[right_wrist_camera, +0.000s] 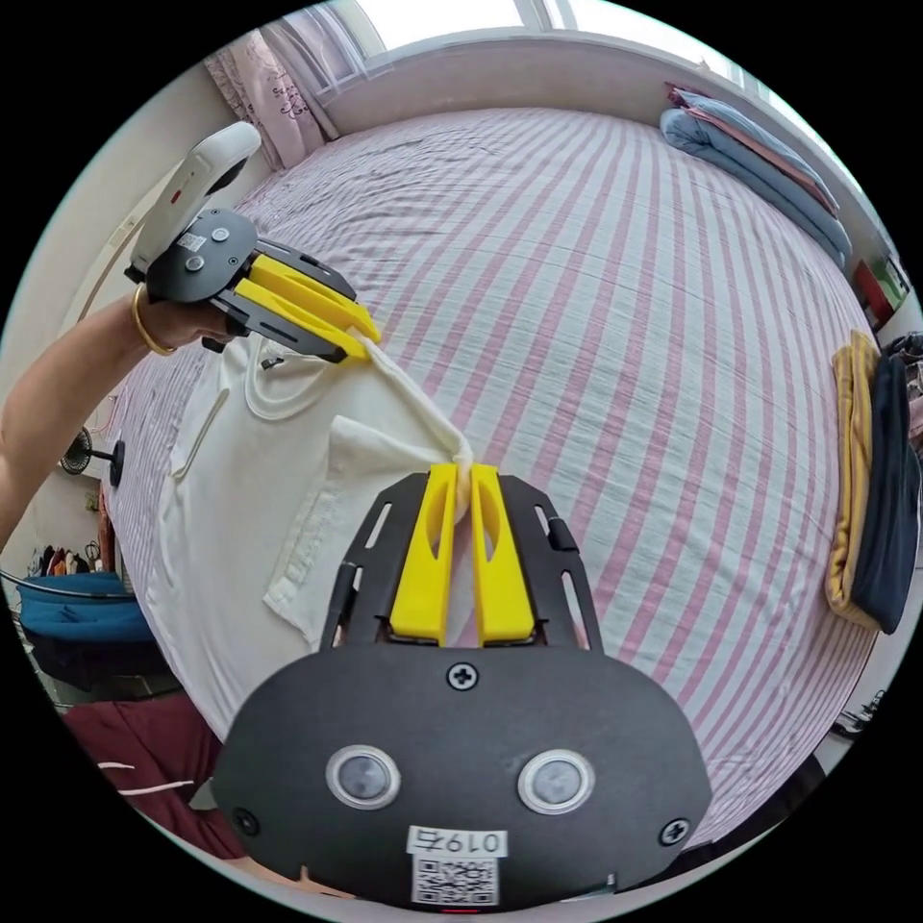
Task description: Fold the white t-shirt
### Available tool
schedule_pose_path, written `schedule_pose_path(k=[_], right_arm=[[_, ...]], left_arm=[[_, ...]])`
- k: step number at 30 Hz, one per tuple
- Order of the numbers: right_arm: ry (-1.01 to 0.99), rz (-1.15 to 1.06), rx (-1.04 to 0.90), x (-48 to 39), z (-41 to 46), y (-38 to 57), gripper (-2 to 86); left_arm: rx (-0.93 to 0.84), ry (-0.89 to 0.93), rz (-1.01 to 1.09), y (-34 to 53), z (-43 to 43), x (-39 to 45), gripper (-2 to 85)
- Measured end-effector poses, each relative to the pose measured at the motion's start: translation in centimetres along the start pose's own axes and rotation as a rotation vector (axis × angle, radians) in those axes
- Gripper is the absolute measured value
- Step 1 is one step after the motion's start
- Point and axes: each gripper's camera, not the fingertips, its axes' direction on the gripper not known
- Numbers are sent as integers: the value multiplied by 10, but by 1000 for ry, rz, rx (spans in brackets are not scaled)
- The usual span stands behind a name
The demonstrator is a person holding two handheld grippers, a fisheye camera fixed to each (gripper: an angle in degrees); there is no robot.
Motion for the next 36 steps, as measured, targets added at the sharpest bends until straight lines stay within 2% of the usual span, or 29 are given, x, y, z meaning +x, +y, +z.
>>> schedule_pose_path(k=[7, 10, 16, 20, 23, 30, 33, 36], right_arm=[[-31, 46, 47, 0, -19, 11, 82], [-15, 60, 124, -5, -38, 24, 62], [139, -49, 261, -60, -79, 57, -1], [77, -15, 286, -89, -103, 99, -6], [34, 4, 256, -112, -114, 136, -7], [70, -82, 149, -191, -132, 219, -9], [148, -107, 94, -226, -131, 251, -6], [166, -37, 22, -241, -121, 283, 4]], left_arm=[[45, 75, -95, 27, -14, -14, 81], [107, 87, -160, 50, -27, -25, 88], [299, -51, -233, 107, -72, -9, 64], [442, -70, -308, 184, -102, 38, 28], [469, -55, -399, 260, -108, 90, 18], [390, 36, -690, 444, -100, 236, 13], [339, 27, -848, 506, -96, 279, 12], [276, 76, -999, 567, -80, 300, 12]])
